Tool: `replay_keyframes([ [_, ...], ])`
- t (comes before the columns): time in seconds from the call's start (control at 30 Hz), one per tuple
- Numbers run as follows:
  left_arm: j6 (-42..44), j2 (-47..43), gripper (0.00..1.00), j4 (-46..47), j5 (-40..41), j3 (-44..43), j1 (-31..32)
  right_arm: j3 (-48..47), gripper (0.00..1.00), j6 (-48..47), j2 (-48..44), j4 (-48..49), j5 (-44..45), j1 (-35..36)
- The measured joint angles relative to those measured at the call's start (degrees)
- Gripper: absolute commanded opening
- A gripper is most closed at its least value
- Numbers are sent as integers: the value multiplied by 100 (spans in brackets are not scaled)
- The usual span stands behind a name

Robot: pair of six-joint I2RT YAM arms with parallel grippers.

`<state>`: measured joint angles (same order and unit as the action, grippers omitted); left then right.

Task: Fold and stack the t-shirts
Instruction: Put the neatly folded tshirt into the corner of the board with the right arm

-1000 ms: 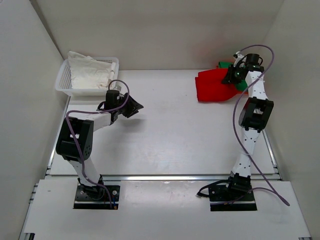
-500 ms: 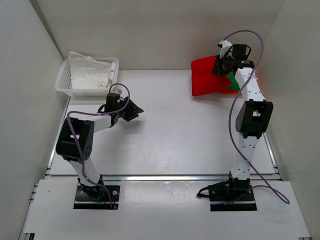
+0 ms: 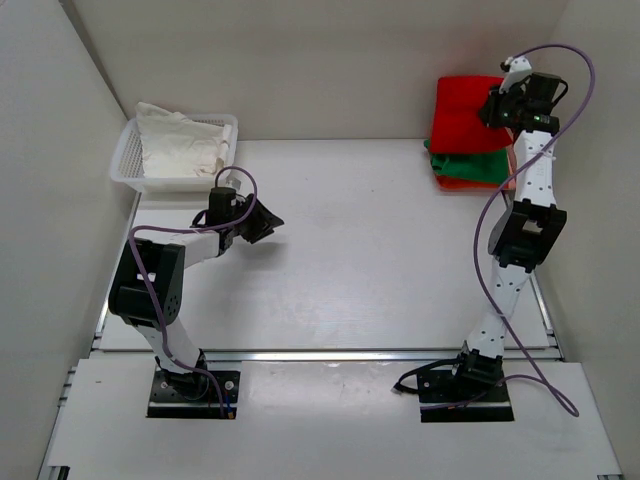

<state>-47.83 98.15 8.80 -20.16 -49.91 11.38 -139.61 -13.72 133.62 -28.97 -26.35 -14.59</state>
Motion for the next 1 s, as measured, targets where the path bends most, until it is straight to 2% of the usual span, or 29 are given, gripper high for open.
replay_keyframes([
  [0.17, 28, 2, 56, -17, 4, 42, 9, 44, 0, 22, 621, 177, -160, -424],
  [0.33, 66, 17, 56, -22, 50, 48, 50, 39, 0, -24, 1303, 153, -109, -503],
  [0.6, 55, 98, 56, -17, 87, 133, 212, 70, 0, -282, 1283, 243, 284, -341],
  [0.77, 37, 87, 56, -22, 131, 232, 280, 326, 0, -372, 848, 184, 341, -232],
  [1.0, -2, -35, 57, -61, 144, 378, 350, 1740, 0, -455, -894, 387, 271, 76],
])
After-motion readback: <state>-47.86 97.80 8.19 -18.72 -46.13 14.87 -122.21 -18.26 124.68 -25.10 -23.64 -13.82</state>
